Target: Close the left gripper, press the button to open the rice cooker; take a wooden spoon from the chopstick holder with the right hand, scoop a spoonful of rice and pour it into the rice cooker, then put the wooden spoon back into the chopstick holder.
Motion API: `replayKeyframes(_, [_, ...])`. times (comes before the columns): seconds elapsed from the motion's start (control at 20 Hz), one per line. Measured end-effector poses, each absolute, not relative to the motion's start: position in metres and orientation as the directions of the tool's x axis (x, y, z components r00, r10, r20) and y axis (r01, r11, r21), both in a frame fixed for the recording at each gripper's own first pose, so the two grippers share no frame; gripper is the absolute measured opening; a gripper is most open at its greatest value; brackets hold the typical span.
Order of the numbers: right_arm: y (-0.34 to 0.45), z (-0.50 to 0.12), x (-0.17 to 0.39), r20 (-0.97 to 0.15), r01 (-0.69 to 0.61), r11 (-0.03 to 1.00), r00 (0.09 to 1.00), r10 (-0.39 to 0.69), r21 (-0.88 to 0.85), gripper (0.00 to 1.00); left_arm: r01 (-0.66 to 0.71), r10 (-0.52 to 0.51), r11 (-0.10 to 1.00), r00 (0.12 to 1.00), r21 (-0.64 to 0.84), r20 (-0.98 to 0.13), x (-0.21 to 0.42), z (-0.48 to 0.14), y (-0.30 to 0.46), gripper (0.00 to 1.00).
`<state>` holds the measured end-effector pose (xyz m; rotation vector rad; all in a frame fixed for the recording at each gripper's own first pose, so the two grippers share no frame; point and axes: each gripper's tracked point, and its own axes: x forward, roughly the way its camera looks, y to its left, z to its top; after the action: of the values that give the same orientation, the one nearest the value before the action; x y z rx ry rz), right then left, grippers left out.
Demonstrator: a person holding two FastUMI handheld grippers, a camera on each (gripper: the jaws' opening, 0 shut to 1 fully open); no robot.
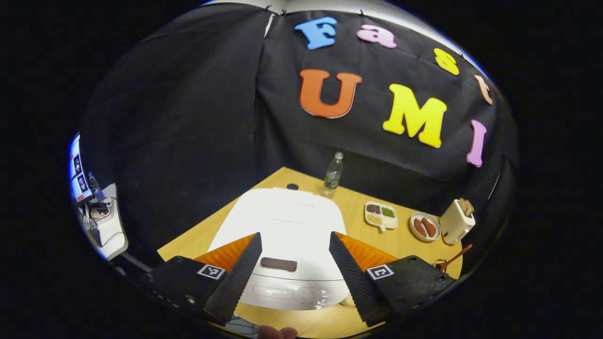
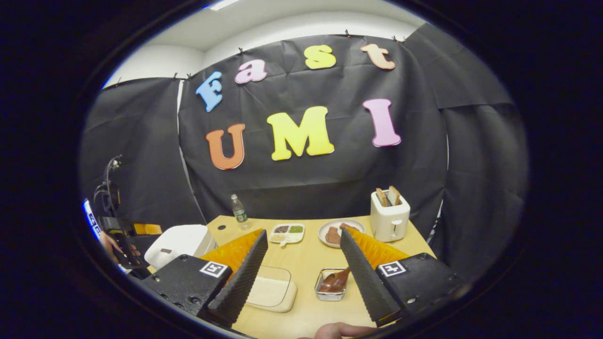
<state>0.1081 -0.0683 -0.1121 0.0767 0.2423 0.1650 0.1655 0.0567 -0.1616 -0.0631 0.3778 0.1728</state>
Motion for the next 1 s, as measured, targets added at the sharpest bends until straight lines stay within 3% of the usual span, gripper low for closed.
replayKeyframes(0.15, [-0.057, -0.082, 0.086, -0.171, -0.152, 0.987, 0.972, 0.160, 0.055, 1.00, -0.112, 0.102, 0.993, 0.963, -0.025, -0.249, 0.128, -0.109, 0.032, 0.93])
replayKeyframes(0.55, [-0.018, -0.031, -0.038, -0.088, -0.098, 0.995, 0.991, 0.098, -0.004, 0.99, 0.088, -0.091, 0.996, 0.992, -0.034, -0.088, -0.029, -0.041, -0.010, 0.93])
replayKeyframes(1.0, [-0.007, -0.012, -0.124, -0.096, -0.038, 0.999, 0.995, 0.035, -0.027, 1.00, 0.185, -0.187, 0.981, 0.982, -0.065, -0.025, -0.132, -0.004, -0.036, 0.94])
